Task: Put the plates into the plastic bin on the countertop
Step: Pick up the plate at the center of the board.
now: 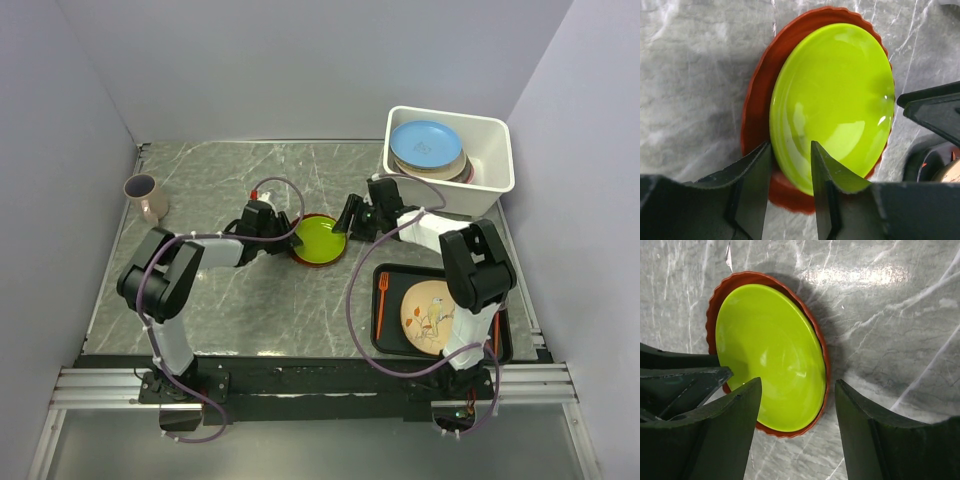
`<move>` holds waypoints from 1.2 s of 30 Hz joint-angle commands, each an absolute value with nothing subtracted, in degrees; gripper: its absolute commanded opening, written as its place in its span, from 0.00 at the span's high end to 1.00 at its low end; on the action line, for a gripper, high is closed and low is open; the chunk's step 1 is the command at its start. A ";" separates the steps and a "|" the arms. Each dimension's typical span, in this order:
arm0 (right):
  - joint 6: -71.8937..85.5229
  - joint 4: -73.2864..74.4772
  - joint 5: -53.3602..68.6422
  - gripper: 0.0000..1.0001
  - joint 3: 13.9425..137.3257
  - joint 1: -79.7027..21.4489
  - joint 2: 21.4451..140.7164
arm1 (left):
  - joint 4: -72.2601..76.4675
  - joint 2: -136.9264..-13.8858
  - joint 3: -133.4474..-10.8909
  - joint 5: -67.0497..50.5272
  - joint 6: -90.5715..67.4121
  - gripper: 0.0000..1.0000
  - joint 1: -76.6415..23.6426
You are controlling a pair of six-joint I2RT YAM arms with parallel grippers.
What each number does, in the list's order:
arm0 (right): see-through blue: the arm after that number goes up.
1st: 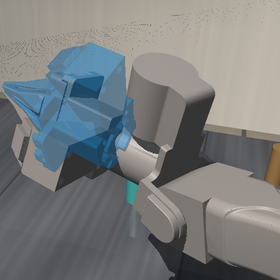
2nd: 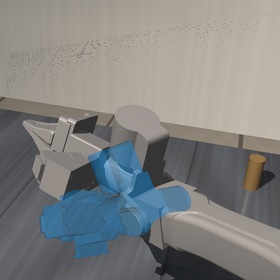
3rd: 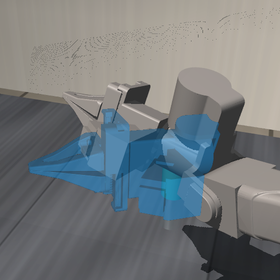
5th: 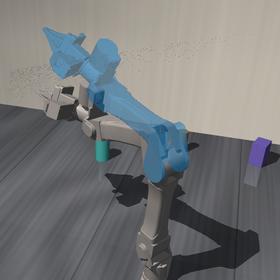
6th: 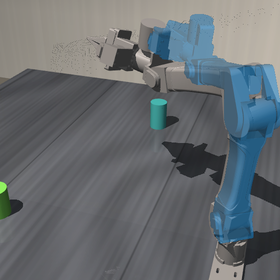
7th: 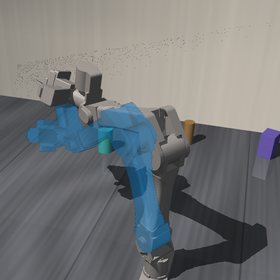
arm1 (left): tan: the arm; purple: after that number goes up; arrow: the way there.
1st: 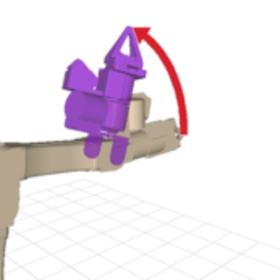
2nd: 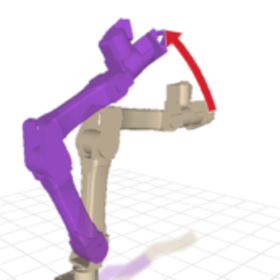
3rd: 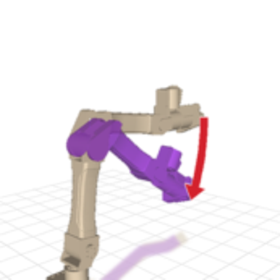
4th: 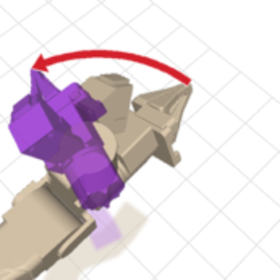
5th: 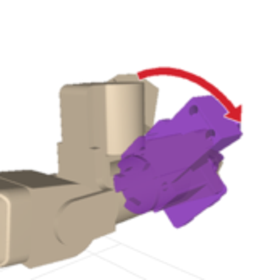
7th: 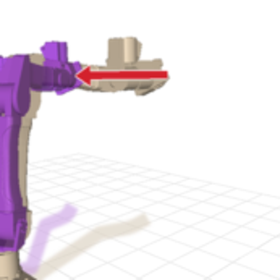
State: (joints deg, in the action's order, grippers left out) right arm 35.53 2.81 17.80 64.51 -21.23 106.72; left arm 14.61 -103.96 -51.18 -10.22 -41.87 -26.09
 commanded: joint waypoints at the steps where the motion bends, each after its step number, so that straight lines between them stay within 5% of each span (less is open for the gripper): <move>1: 35.07 0.26 18.01 0.33 65.92 -21.45 108.54 | 15.29 -107.13 -52.38 -10.55 -41.92 0.60 -26.46; 3: 35.16 0.18 18.45 0.33 65.48 -21.45 108.90 | 15.82 -107.66 -52.21 -10.90 -41.92 0.68 -26.46; 7: 35.33 0.18 19.42 0.33 64.95 -21.36 108.55 | 15.47 -108.02 -52.12 -10.81 -41.84 0.99 -26.46; 36: 39.81 -7.91 30.50 0.28 50.28 -16.79 89.92 | 21.44 -90.71 -44.83 -16.69 -46.93 0.99 -24.44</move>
State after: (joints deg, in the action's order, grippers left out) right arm 38.52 -4.01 26.81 52.31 -17.30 94.02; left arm 16.53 -95.39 -45.54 -12.93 -44.88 -25.36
